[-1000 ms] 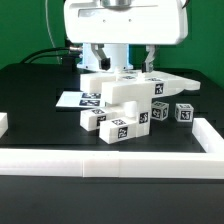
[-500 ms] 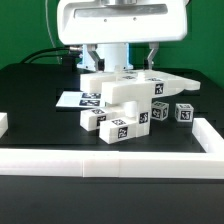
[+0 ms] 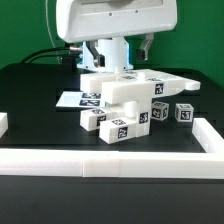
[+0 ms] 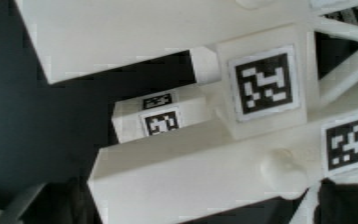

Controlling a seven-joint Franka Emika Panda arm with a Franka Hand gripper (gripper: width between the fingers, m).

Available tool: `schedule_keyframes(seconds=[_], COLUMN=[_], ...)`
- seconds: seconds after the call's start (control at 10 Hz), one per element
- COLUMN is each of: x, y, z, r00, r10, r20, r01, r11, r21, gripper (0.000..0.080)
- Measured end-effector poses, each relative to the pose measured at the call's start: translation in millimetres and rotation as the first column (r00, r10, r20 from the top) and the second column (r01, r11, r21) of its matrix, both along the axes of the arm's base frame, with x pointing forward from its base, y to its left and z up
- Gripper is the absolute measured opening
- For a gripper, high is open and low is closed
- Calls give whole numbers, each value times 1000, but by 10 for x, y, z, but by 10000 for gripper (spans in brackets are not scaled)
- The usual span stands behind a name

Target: Assemble chair

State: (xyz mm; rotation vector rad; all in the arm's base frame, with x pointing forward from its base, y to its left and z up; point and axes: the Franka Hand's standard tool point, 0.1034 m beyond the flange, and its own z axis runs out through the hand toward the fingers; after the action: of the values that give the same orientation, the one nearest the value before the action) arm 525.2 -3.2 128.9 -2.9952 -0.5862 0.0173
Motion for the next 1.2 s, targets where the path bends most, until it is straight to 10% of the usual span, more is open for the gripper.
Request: schedule_keyframes(seconds=[0.5,0.9,1.2], x=[-634,-638,-1013], y=[-40,-45,-152], z=[6,-19,-208], r00=[999,999,998], r10=[48,48,60], r20=[3,-1,-6], r01=[-48,-48,-60], r11=[997,997,997], r21=[56,53,54], gripper=[649,649,649])
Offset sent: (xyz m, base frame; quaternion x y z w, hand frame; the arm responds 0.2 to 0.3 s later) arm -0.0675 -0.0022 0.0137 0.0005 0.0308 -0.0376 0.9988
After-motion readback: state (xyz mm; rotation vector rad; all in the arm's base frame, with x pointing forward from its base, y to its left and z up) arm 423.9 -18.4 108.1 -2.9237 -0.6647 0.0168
